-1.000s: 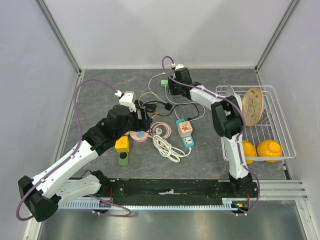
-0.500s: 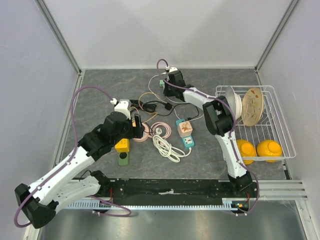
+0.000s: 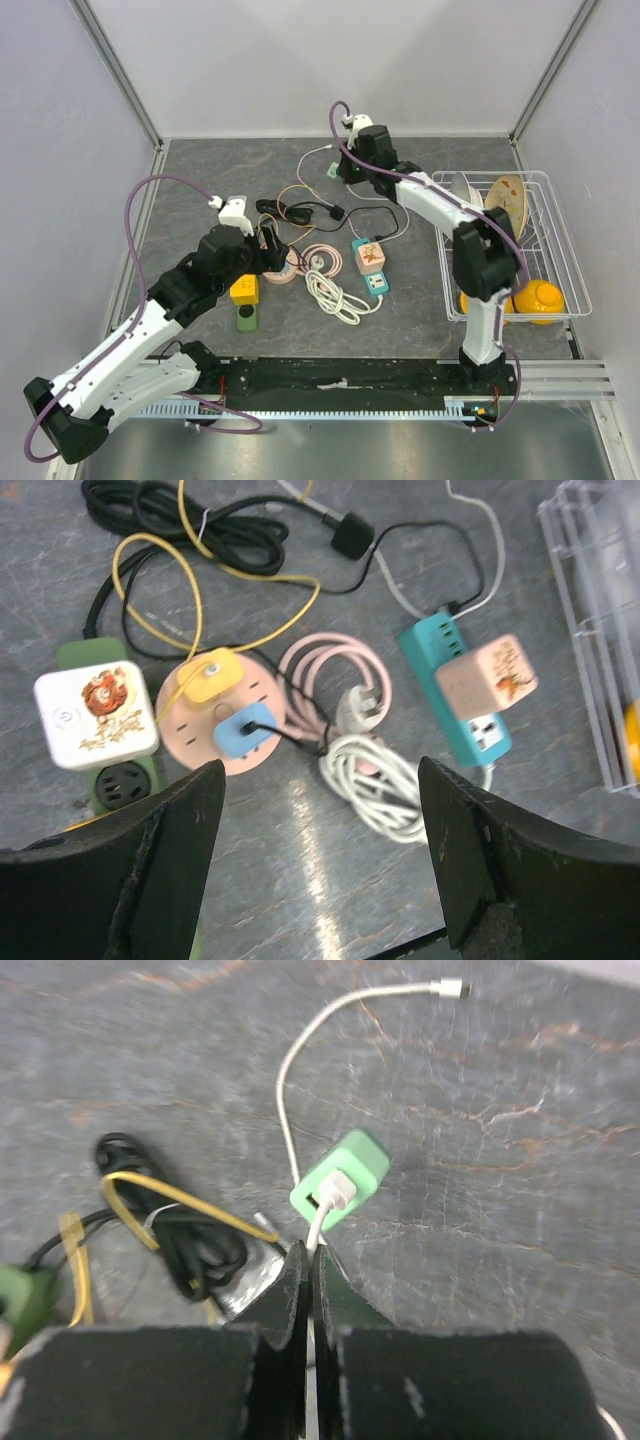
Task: Insert the plug
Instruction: Pick up the plug from the center of the board.
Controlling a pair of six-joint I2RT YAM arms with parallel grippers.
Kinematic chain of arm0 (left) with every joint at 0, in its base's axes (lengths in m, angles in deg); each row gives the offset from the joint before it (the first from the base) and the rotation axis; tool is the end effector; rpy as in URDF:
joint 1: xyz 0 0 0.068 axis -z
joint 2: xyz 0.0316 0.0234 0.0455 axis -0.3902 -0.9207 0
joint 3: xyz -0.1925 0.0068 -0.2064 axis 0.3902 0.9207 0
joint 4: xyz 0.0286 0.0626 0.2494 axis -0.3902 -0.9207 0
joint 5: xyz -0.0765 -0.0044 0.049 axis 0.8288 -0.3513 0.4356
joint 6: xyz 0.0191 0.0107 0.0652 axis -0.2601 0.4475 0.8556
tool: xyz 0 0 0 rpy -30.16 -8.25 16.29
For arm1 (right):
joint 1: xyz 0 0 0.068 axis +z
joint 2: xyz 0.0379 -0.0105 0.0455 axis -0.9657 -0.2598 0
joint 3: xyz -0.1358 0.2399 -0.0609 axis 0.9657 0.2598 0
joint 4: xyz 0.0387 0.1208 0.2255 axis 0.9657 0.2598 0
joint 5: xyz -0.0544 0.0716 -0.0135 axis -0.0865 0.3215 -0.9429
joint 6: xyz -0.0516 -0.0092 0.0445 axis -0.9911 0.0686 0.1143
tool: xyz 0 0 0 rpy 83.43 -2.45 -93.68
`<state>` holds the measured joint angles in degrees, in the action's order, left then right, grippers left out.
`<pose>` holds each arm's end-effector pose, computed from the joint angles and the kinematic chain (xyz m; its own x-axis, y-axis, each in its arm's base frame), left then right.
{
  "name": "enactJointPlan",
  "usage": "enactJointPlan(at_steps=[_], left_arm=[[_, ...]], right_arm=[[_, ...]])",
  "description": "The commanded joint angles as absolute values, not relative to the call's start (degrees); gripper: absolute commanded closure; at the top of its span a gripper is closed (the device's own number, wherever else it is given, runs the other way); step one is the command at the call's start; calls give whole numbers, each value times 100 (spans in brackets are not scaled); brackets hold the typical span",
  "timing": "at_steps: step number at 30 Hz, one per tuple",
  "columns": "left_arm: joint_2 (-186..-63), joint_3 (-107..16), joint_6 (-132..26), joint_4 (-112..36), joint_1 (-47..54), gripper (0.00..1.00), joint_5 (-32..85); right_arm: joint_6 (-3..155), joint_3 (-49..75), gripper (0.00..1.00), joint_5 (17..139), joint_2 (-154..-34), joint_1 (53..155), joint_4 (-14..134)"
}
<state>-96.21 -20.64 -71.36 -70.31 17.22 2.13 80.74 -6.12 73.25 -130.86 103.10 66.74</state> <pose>0.1524 -0.1088 0.3111 -0.5512 -0.1665 -0.8176 0.1872 0.9302 -0.3157 0.4444 0.2414 0.2478 -0.5471 -0.0660 -0.8345 -0.4138 0.8879 0.2010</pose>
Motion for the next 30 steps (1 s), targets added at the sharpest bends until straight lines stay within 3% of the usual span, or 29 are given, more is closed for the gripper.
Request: enactJointPlan(at_steps=[1,14,20,30], left_arm=[[-9384,-1882,-7759,-6111,1650,16,358],[-9278,-265,-9815,-2474,719,19,2124],[-10208,96,-10528,-382,481,17,3292],[-11633,-342,-10678,1579,481,8,3847]], right_arm=[[7666,-42,100,7703,-11685,10315,6567],[6963,1444,100,9575,-9292,10315,7209],[7085,1874,100,10164,-8633,10315,7200],[7665,2200,100,10630,-8052,10324,6805]])
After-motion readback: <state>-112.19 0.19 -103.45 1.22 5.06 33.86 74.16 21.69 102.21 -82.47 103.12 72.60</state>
